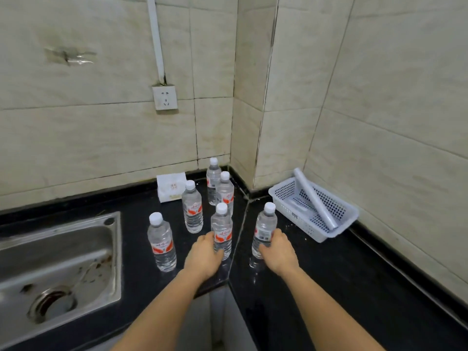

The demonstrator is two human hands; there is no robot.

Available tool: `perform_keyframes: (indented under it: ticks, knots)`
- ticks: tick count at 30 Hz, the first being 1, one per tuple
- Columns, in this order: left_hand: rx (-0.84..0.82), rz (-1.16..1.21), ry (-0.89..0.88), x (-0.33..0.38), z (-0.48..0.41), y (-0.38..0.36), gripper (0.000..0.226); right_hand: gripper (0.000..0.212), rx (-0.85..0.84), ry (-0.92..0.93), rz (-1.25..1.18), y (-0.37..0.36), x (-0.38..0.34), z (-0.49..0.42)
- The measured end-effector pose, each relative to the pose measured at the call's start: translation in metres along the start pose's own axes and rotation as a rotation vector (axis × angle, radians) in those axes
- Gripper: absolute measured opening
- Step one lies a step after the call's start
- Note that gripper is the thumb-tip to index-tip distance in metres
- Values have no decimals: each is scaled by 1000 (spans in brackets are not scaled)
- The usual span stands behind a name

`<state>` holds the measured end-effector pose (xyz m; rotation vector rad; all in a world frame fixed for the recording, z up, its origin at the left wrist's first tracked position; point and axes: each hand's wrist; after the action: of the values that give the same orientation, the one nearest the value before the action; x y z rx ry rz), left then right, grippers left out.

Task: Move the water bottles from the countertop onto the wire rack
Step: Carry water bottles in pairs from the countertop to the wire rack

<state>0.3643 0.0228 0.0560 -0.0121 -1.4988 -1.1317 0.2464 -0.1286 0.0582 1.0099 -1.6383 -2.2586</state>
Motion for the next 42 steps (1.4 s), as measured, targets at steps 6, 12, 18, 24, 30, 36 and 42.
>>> perform_keyframes:
  ticks: [6, 12, 18, 24, 30, 36, 42]
  knots:
    - [-66, 139, -55, -8, -66, 10, 80, 65, 125, -256, -152, -15, -19, -55]
    - [-202, 184, -70, -24, -117, 18, 81, 75, 155, -353, -205, -32, -33, -92]
    - [-217, 195, -142, -32, -134, 14, 57, 60, 220, -383, -224, -40, -35, -97]
    - [-131, 188, -189, -25, -137, 1, 56, 52, 244, -408, -359, -33, -18, -84]
    - [-242, 161, -292, 25, -134, -23, 46, 56, 314, -465, -457, 8, 30, -35]
    - [-486, 189, -503, 113, -74, -79, 49, 50, 510, -560, -480, 69, 95, 63]
    - [-732, 232, -704, 185, 65, -143, 54, 56, 705, -717, -394, 115, 167, 231]
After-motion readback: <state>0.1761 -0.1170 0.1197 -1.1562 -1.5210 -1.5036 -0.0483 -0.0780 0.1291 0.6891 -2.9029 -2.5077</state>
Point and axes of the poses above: each hand's wrist, its own z-axis away from the middle knuckle, its own y-axis out of the back of the hand, x = y × z, and after that the axes turned 14 degrees about z, right-handed
